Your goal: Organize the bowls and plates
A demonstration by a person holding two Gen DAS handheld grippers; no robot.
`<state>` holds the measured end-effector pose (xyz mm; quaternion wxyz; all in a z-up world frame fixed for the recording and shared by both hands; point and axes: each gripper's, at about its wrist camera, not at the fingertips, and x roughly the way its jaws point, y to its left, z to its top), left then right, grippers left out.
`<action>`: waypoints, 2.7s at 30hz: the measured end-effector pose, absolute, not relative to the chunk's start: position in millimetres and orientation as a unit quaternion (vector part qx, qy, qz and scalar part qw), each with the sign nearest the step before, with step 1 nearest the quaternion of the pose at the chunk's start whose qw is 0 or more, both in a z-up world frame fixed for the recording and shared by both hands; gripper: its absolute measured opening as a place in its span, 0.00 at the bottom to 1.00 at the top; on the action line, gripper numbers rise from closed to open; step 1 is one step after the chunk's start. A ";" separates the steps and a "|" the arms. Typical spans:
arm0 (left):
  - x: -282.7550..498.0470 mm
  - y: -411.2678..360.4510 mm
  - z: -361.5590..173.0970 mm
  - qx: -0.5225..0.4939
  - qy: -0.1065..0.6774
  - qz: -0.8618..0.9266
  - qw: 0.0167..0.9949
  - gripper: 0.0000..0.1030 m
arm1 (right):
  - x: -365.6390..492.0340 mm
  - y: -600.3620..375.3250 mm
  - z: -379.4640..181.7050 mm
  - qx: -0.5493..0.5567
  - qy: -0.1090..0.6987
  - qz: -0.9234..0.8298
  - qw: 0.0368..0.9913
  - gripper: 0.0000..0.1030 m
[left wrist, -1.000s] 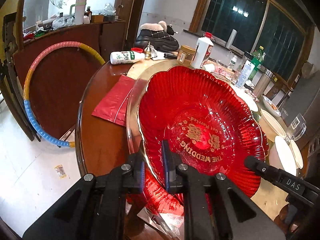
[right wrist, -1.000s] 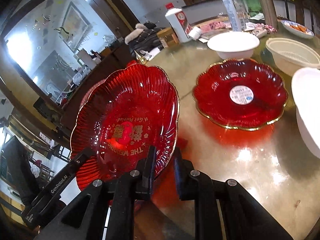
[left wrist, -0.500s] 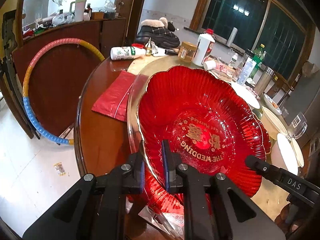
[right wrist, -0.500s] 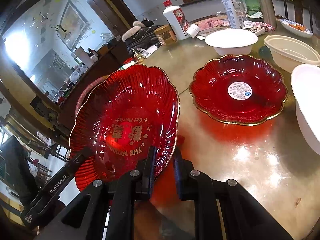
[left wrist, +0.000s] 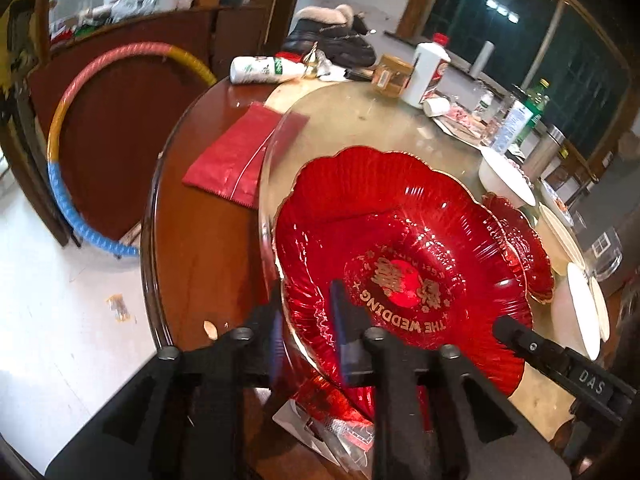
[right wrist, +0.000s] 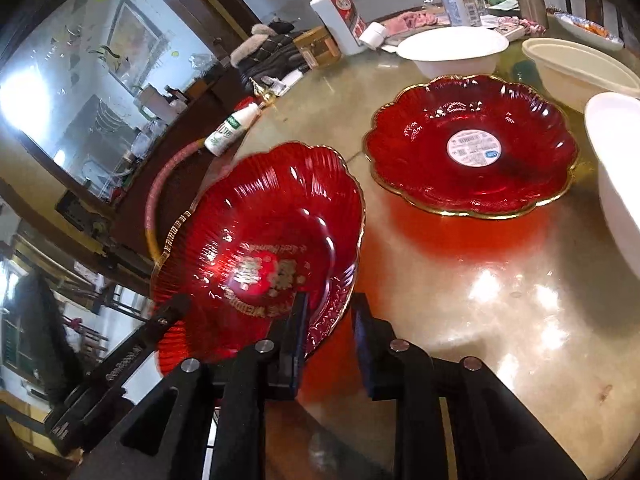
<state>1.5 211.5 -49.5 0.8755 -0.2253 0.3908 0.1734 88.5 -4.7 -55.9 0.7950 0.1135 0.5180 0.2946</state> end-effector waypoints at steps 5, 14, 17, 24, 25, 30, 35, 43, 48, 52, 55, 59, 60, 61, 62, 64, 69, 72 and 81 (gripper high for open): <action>-12.4 216.8 -36.6 -0.245 0.352 0.198 0.881 0.73 | 87.5 -12.1 -49.1 0.133 0.512 0.297 0.795 0.48; -30.0 211.4 -5.0 -0.273 0.288 0.207 0.894 0.77 | 73.3 -68.1 -24.4 0.210 0.466 0.292 0.809 0.68; -26.8 188.3 8.5 -0.253 0.272 0.179 0.911 0.80 | 65.9 -97.4 -7.0 0.229 0.431 0.284 0.825 0.68; 19.6 118.8 29.6 -0.193 0.298 0.066 0.933 0.80 | 69.3 -162.3 11.3 0.286 0.395 0.246 0.838 0.73; 31.1 112.8 32.8 -0.186 0.310 0.060 0.931 0.80 | 70.9 -166.3 9.1 0.296 0.401 0.248 0.831 0.73; 95.5 96.9 43.2 -0.158 0.367 0.053 0.915 0.80 | 80.0 -152.0 -17.0 0.317 0.453 0.293 0.780 0.73; 161.1 99.5 28.3 -0.181 0.444 0.052 0.876 0.80 | 105.7 -129.0 -43.2 0.329 0.490 0.280 0.757 0.73; 220.0 95.7 -16.5 -0.178 0.508 0.059 0.841 0.80 | 144.3 -131.3 -65.8 0.343 0.511 0.222 0.756 0.73; 237.5 91.0 -38.5 -0.172 0.543 0.036 0.821 0.80 | 162.5 -132.4 -70.1 0.342 0.515 0.204 0.760 0.70; 246.1 86.5 -51.1 -0.159 0.557 0.040 0.814 0.68 | 171.4 -131.5 -75.7 0.332 0.520 0.190 0.764 0.61; 247.3 80.1 -56.2 -0.111 0.563 0.069 0.816 0.41 | 174.7 -129.2 -85.2 0.320 0.534 0.185 0.761 0.16; 244.4 81.2 -53.1 -0.098 0.560 0.063 0.820 0.18 | 171.9 -135.0 -83.9 0.306 0.528 0.163 0.775 0.16; 242.0 79.0 -50.4 -0.088 0.557 0.062 0.824 0.18 | 171.1 -135.3 -82.3 0.303 0.526 0.160 0.778 0.16; 239.3 77.1 -46.8 -0.080 0.549 0.064 0.829 0.18 | 169.7 -134.9 -81.1 0.300 0.525 0.159 0.780 0.16; 238.1 75.4 -43.8 -0.075 0.543 0.065 0.834 0.17 | 169.1 -134.7 -80.6 0.301 0.524 0.161 0.780 0.16; 234.1 75.0 -35.4 -0.072 0.530 0.064 0.843 0.17 | 165.9 -133.9 -76.2 0.300 0.517 0.165 0.785 0.16; 219.3 77.2 -10.6 -0.071 0.499 0.064 0.861 0.17 | 156.0 -128.8 -57.8 0.292 0.490 0.177 0.802 0.16; 205.9 77.2 6.3 -0.063 0.473 0.068 0.876 0.17 | 149.6 -123.5 -46.7 0.285 0.478 0.185 0.810 0.16; 144.4 97.0 41.9 -0.092 0.403 0.072 0.908 0.16 | 122.8 -108.9 -9.6 0.254 0.425 0.216 0.842 0.15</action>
